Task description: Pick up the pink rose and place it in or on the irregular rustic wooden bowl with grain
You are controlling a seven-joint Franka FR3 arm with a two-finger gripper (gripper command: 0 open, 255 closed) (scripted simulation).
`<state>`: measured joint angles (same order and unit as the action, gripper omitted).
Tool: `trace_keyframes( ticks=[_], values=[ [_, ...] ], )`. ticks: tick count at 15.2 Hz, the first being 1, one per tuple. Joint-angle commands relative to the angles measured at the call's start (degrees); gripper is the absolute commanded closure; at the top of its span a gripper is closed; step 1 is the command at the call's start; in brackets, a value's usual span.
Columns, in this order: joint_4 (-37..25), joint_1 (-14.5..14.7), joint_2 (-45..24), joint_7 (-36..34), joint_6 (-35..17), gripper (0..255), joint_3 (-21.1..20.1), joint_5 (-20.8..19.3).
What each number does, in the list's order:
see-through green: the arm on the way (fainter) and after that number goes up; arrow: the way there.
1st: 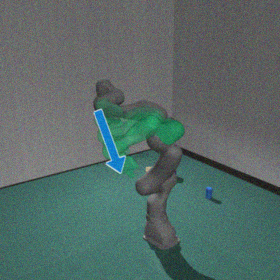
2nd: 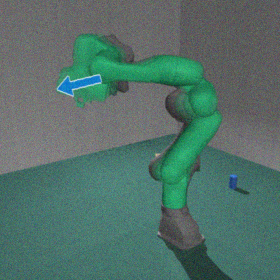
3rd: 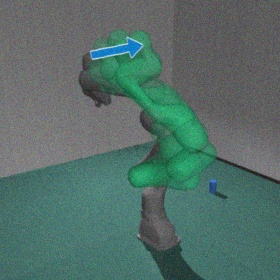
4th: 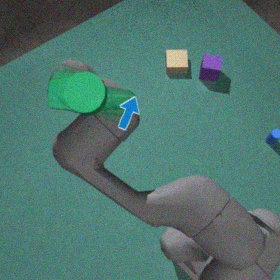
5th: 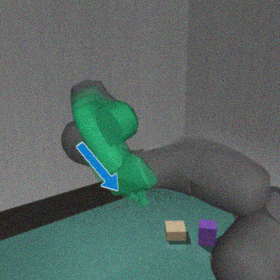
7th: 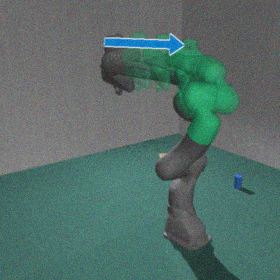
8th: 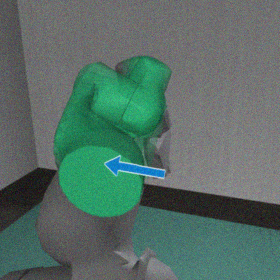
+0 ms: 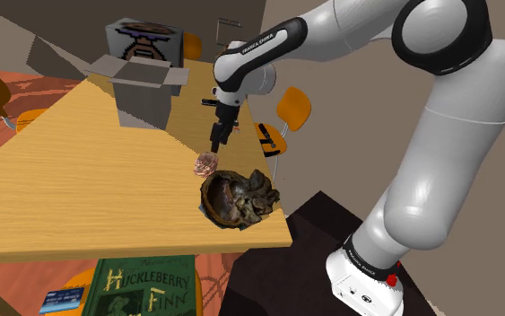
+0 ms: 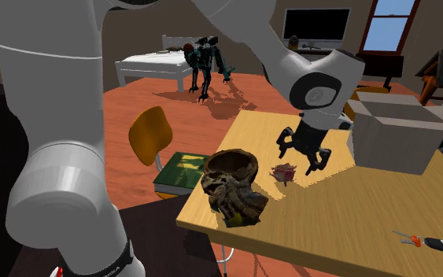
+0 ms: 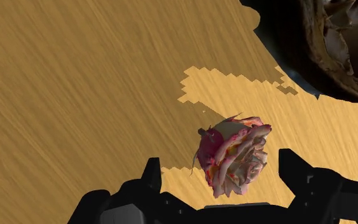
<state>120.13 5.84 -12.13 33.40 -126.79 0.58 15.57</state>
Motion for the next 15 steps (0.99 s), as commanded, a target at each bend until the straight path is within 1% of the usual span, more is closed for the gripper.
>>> trace_keyframes(
  ticks=[1,6,14,15],
  values=[
    [-0.6,-0.2,-0.8,0.6,0.2,0,-0.3,1.2],
    [0.9,0.2,-3.1,1.1,-3.6,0,-0.8,2.0],
    [0.9,0.2,-3.1,1.1,-3.6,0,-0.8,2.0],
    [0.9,0.2,-3.1,1.1,-3.6,255,-0.8,2.0]
  ],
)
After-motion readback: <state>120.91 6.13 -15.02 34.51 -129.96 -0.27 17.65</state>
